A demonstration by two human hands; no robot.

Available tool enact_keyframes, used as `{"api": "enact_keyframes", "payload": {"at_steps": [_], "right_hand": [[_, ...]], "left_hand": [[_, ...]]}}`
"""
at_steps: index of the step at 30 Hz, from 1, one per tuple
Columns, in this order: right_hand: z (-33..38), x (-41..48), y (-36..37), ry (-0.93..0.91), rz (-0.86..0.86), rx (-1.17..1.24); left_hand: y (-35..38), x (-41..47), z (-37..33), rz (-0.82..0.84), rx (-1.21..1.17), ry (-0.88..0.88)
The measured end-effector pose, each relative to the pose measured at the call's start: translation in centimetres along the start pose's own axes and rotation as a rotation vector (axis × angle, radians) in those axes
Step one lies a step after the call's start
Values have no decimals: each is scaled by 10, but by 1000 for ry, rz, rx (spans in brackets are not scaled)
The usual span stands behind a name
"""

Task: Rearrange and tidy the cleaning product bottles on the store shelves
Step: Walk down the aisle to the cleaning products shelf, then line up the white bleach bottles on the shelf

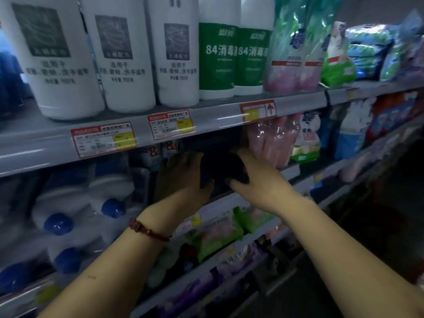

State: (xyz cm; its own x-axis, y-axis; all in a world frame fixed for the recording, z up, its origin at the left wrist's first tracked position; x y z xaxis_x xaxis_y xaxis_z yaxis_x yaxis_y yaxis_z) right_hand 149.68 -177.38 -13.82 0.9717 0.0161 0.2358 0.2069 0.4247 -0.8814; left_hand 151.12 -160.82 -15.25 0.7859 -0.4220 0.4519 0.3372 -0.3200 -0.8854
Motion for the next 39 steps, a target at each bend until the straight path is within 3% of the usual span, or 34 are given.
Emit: {"api": "enact_keyframes", "payload": {"at_steps": [10, 15, 20, 24, 30, 39], "right_hand": [[-15, 94, 75, -358, 23, 17], [-14, 80, 88, -540, -90, 115], [-24, 7, 82, -712, -136, 318], [-38, -53, 85, -754, -73, 326], [-40, -102, 79, -793, -21, 347], [7, -114, 85, -829, 23, 340]], "left_hand": [[29, 19, 42, -66, 225, -161], [37, -12, 17, -149, 351, -177], [34, -87, -43, -317, 524, -273], [40, -144, -87, -330, 558, -410], [35, -197, -120, -285, 613, -453], [-6, -240, -86, -330, 600, -487]]}}
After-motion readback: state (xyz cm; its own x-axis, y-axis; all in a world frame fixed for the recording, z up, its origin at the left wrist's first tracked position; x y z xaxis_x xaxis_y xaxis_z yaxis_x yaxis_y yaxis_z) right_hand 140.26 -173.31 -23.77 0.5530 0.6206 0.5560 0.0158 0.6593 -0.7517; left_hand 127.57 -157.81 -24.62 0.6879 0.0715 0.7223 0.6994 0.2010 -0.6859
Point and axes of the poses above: each hand's wrist, its own x-axis towards the middle knuckle, its own y-axis out of the palm, z = x × y, the point moved 7 cm from there along x, towards the middle knuckle, and after that the axes turned 14 degrees about y, right-handed, at the moved point
